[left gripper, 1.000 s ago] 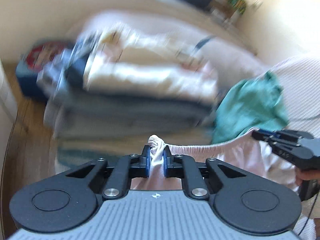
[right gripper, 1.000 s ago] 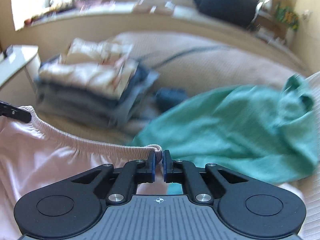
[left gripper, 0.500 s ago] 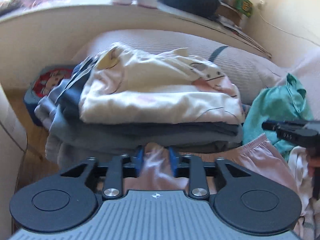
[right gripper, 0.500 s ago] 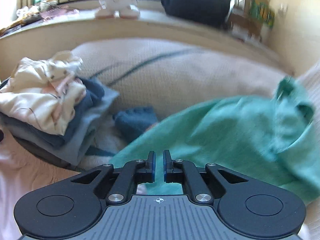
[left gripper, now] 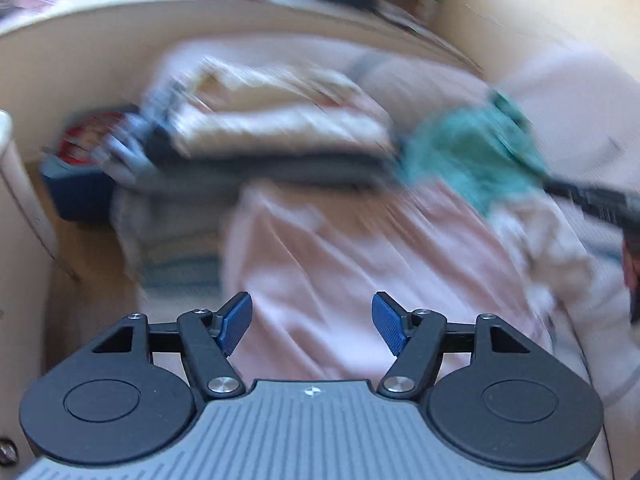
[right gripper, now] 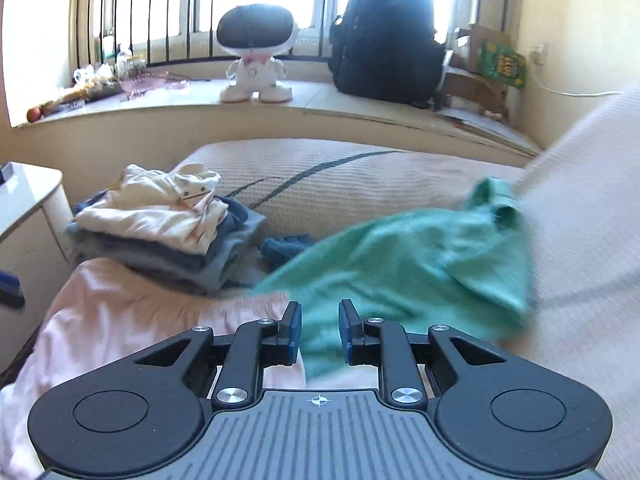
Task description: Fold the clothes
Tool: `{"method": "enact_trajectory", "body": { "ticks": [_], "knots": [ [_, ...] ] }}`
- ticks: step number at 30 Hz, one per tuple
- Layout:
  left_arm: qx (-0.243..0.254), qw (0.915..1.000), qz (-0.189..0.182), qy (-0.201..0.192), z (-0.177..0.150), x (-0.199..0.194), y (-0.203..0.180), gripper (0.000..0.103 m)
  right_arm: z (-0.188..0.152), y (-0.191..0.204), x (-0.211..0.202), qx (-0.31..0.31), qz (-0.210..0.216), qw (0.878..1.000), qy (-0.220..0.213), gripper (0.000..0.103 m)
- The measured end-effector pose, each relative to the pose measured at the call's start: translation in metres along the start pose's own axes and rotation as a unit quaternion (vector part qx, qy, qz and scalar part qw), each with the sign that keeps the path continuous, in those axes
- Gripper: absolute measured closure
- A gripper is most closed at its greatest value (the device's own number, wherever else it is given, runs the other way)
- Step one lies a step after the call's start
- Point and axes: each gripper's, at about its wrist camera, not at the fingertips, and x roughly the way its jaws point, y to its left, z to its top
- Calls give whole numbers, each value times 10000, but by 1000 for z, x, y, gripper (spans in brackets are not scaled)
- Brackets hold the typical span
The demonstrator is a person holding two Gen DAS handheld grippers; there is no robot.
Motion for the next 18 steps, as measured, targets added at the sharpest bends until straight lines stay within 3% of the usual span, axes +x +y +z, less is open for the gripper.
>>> {"method": "enact_trajectory", "body": {
  "ticks": [4,9,13,16,18],
  "knots": [
    [105,9966,-643,513,-37,-1,-22,38,-26,3,-58,98,7,9999,74,82],
    [551,9907,-583,1099,-75,11,-45,34,-62,34,-107,-40,565,9979,312,82],
    [340,9849,-824,1482,-101,26,-44,32,-99,80,-92,-199,1424,9872,684,82],
    [349,9877,-412,1467,-111,35,-45,33,-122,118,-61,-293,1774,9797,892,82],
    [307,9894,-303,1384,-111,36,-42,35,-131,137,-40,-412,1757,9791,942,82]
  ]
}}
